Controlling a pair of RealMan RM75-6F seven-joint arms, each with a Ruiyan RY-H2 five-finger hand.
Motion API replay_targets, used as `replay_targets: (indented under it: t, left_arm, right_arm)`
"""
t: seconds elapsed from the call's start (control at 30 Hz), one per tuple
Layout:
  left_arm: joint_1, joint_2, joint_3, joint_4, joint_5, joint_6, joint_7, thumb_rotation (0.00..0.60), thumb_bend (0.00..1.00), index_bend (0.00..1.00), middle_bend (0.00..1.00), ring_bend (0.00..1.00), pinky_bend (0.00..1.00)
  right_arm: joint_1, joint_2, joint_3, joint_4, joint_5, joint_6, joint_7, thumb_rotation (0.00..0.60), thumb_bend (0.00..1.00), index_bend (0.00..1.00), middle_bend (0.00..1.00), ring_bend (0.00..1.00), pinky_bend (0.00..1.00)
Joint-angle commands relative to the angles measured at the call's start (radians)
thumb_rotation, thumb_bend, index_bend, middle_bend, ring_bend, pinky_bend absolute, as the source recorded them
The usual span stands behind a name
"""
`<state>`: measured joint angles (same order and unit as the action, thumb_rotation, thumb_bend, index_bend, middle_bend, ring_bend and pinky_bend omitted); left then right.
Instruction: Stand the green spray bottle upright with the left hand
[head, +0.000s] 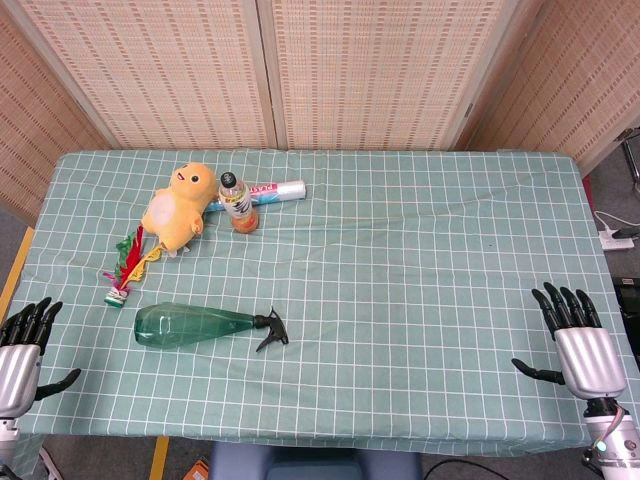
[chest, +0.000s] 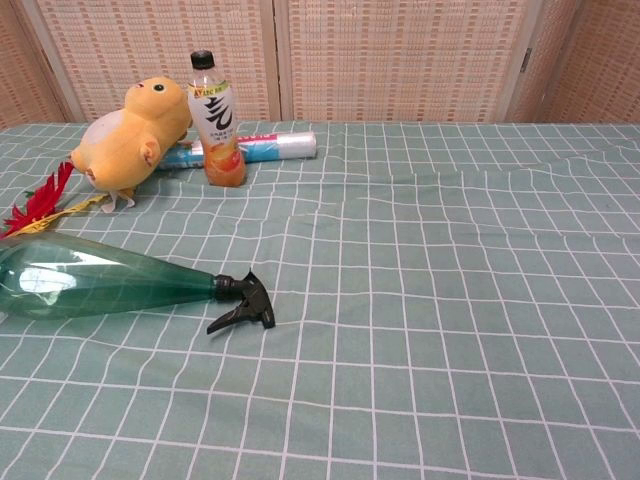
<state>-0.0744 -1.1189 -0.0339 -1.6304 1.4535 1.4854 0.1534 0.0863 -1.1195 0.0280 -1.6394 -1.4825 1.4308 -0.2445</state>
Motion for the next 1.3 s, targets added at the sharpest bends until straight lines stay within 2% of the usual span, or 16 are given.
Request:
replay_targets:
  t: [0.03,0.77,0.87,1.03,1.13,1.3]
  left_arm:
    - [0.001,0.002,0.001,-0.002,-0.001,-0.001,0.003,0.6,0.13,0.0,0.0,0.0,0.1]
    - [0.0,0.002,-0.006,0.006,-0.005,-0.01,-0.022,0.6,0.13,0.0,0.0,0.0,0.1]
    - [0.004,-0.008,-0.008,0.024,0.015,0.018,-0.017,0.6,0.14,0.0,0.0,0.0,0.1]
    - [0.011,-0.033,-0.015,0.041,0.097,0.102,-0.078,0.6,0.16,0.0,0.0,0.0,0.14]
    - [0.006,-0.019,-0.012,-0.012,0.144,0.123,-0.032,0.6,0.16,0.0,0.0,0.0,0.14]
    - [-0.021,0.061,0.007,-0.265,0.219,0.08,0.152,0.6,0.16,0.0,0.0,0.0,0.14]
  right_arm:
    - [0.0,0.002,-0.001,-0.003,0.001,-0.003,0.006,0.6,0.0,0.0,0.0,0.0,0.0]
    - [0.017,0.012,0.002,-0.023,0.027,-0.048,-0.013,0.6,0.0,0.0,0.0,0.0,0.0]
    - [0.022,0.02,0.006,-0.042,0.045,-0.065,-0.006,0.6,0.0,0.0,0.0,0.0,0.0]
    - [0.028,0.028,0.007,-0.048,0.058,-0.081,-0.007,0.6,0.0,0.0,0.0,0.0,0.0]
    - [0.031,0.032,0.007,-0.053,0.065,-0.089,-0.001,0.6,0.0,0.0,0.0,0.0,0.0]
    - [0.033,0.035,0.006,-0.056,0.07,-0.095,-0.003,0.6,0.0,0.0,0.0,0.0,0.0]
